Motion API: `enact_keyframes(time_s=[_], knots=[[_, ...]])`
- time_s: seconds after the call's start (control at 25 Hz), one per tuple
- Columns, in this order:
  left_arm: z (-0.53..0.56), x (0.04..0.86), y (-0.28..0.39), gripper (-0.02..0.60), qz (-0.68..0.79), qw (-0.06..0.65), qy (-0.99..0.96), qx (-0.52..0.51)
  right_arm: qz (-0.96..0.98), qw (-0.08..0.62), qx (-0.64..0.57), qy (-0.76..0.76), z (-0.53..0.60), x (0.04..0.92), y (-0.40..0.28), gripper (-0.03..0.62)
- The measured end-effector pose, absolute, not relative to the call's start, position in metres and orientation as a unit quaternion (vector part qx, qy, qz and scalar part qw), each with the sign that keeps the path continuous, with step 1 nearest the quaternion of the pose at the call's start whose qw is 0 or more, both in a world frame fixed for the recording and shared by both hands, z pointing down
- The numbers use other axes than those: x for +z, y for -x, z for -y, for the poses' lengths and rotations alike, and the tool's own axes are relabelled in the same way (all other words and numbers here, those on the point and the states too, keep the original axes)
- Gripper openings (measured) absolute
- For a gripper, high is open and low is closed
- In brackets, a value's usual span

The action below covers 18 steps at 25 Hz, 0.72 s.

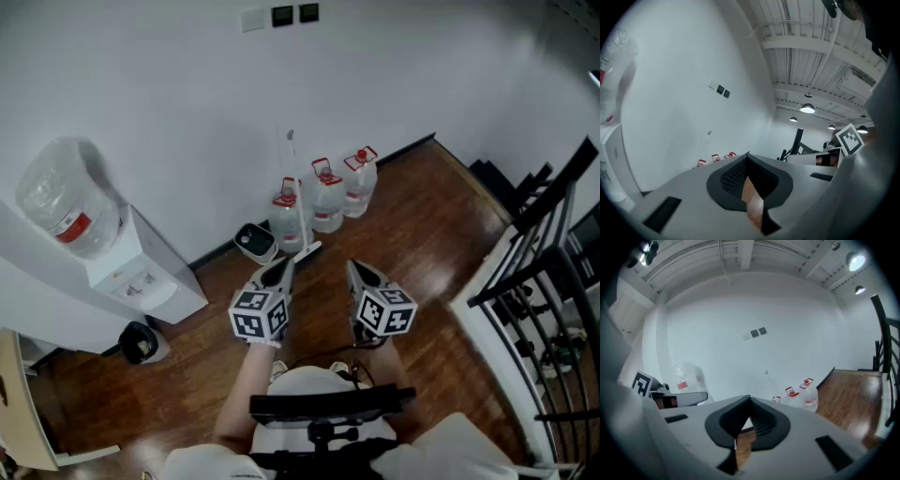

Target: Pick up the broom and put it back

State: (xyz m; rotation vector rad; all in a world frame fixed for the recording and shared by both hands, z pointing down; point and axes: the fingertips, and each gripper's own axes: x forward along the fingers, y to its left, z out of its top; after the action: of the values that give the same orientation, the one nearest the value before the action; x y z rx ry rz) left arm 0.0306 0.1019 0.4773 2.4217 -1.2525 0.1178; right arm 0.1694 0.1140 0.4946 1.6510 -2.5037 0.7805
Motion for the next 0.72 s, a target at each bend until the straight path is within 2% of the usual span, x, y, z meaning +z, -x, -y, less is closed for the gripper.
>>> enact_keyframes(time_s=[0.72], knots=[[-0.102,0.485,-0.073,-0.014,0.449,0.21,-0.867,0.044,0.813,0.037,0.252,-0.523,-0.116,0.501,-0.206,0.008]])
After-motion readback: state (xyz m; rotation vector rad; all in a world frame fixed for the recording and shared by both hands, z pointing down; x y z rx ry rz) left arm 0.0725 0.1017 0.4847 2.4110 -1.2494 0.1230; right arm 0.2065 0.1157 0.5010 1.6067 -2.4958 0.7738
